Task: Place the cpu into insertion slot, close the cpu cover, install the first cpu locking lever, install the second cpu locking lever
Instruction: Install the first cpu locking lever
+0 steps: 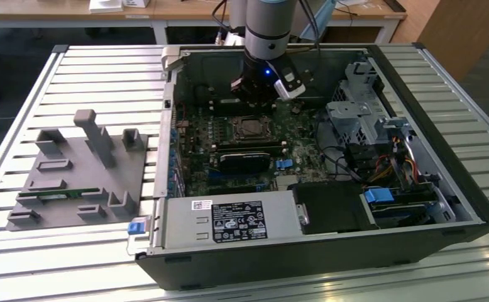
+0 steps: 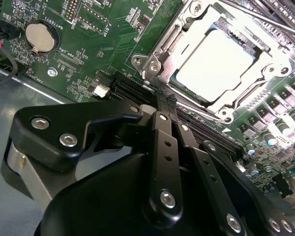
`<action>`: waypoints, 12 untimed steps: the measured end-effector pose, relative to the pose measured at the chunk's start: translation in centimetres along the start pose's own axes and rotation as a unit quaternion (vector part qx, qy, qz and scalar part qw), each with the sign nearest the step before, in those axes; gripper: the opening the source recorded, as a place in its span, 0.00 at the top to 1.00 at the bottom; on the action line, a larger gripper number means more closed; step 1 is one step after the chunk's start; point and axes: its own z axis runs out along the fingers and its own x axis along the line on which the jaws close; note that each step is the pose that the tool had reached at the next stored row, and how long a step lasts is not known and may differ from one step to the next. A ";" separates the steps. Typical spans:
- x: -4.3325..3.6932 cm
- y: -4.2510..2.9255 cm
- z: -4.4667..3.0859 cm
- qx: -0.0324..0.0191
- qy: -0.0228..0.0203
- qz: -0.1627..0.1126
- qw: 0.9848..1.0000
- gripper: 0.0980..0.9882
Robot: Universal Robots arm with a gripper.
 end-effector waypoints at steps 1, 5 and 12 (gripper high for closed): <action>0.00 0.01 -0.03 0.000 0.000 0.000 1.000 0.98; 0.00 0.01 -0.07 0.000 0.000 0.000 1.000 0.98; 0.00 -0.01 0.13 0.006 0.000 0.000 1.000 0.98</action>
